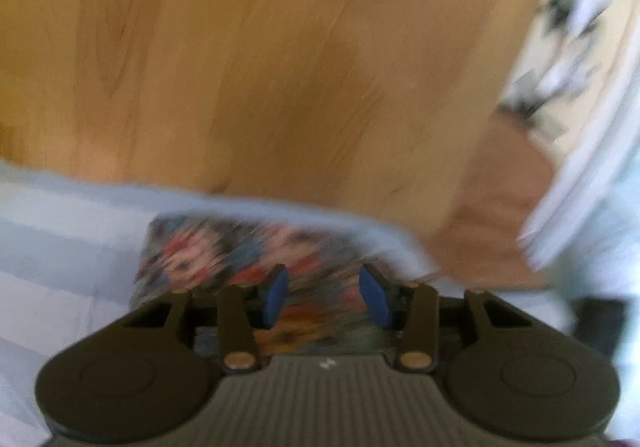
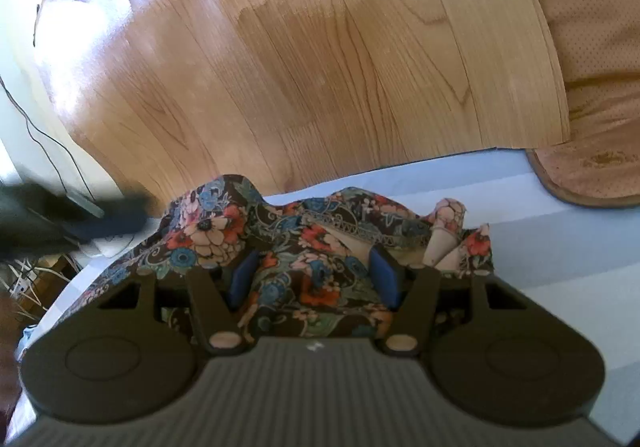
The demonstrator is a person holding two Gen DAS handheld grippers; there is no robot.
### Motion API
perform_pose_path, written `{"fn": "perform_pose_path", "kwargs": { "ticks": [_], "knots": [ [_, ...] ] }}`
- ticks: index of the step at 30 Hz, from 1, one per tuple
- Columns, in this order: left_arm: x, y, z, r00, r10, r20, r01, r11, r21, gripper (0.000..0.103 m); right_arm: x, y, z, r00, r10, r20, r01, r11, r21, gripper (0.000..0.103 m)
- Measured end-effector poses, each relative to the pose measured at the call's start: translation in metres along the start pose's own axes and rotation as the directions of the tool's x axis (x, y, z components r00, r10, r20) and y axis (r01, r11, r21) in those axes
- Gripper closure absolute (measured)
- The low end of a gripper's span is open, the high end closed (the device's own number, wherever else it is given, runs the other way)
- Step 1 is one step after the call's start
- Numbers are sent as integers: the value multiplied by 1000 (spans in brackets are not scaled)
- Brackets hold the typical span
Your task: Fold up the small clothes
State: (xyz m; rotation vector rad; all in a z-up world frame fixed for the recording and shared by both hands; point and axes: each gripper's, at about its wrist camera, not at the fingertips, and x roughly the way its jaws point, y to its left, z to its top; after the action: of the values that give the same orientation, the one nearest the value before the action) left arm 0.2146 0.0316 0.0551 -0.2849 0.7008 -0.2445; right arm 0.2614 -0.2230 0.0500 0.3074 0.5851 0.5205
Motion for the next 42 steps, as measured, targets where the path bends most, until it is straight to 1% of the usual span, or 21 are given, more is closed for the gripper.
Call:
{"fn": "perform_pose_path", "kwargs": {
  "ticks": [1, 3, 6, 10, 11, 12, 13, 14, 15, 18, 20, 22, 25, 27, 28, 29, 32, 34, 37, 40, 42],
  "knots": [
    [14, 14, -5, 999, 41, -23, -42, 998, -38, 80, -1, -5, -1, 1000, 18, 6, -18, 1000, 17, 40],
    [20, 37, -14, 999, 37, 15, -36, 996, -80, 88, 0, -13, -6, 998, 57, 13, -57, 996, 61, 40],
    [21, 40, -25, 997, 62, 48, -58, 996, -66, 88, 8, -14, -1, 997, 74, 12, -75, 993, 91, 38],
    [18, 12, -25, 981, 178, 73, -184, 979, 89, 87, -5, -26, 7, 992, 122, 31, -126, 978, 169, 37],
    [12, 12, -23, 982, 178, 69, -184, 978, 93, 85, -14, -36, 10, 991, 113, 69, -127, 963, 238, 36],
    [4, 16, -23, 983, 173, 67, -178, 981, 82, 75, -29, -50, 9, 988, 87, 129, -124, 939, 321, 36],
    [-3, 19, -21, 983, 171, 70, -176, 982, 67, 58, -50, -67, 6, 980, 46, 191, -125, 898, 422, 34],
    [-11, 24, -22, 981, 177, 76, -181, 982, 46, 47, -66, -76, 4, 976, 30, 218, -131, 874, 467, 35],
    [-19, 26, -24, 977, 192, 93, -195, 981, 24, 41, -80, -79, 3, 973, 23, 230, -130, 877, 462, 35],
    [-41, 39, -32, 970, 197, 143, -196, 980, -19, 41, -111, -53, 0, 975, -8, 224, -61, 952, 300, 36],
    [-46, 46, -39, 968, 206, 146, -200, 978, -53, 41, -113, -30, -8, 983, 0, 185, -36, 980, 195, 37],
    [-46, 48, -46, 968, 210, 137, -202, 977, -70, 41, -108, -11, -16, 989, -15, 150, -3, 992, 124, 37],
    [-47, 47, -60, 965, 212, 152, -201, 976, -89, 41, -110, 0, -31, 979, -101, 178, 91, 994, 61, 39],
    [-42, 46, -65, 964, 213, 156, -200, 975, -93, 41, -110, -5, -39, 970, -161, 183, 151, 986, 69, 51],
    [-37, 46, -67, 965, 213, 154, -201, 976, -89, 41, -105, -7, -42, 973, -175, 153, 167, 984, 59, 65],
    [-34, 45, -69, 965, 212, 153, -201, 976, -85, 41, -99, -6, -44, 978, -169, 118, 168, 986, 21, 78],
    [-32, 47, -72, 966, 204, 161, -193, 978, -82, 41, -97, 12, -46, 969, -196, 147, 217, 966, -141, 95],
    [-32, 52, -71, 970, 184, 161, -171, 981, -91, 38, -104, 4, -39, 962, -206, 181, 224, 971, -85, 96],
    [-32, 56, -72, 973, 166, 159, -152, 984, -98, 35, -107, -17, -37, 929, -309, 201, 309, 950, 32, 99],
    [-31, 54, -73, 971, 172, 165, -161, 984, -78, 34, -95, -33, -51, 954, -286, 86, 275, 954, 120, 98],
    [-31, 54, -73, 971, 176, 163, -166, 983, -75, 34, -97, -25, -54, 948, -301, 100, 294, 953, 76, 97]
  ]
}}
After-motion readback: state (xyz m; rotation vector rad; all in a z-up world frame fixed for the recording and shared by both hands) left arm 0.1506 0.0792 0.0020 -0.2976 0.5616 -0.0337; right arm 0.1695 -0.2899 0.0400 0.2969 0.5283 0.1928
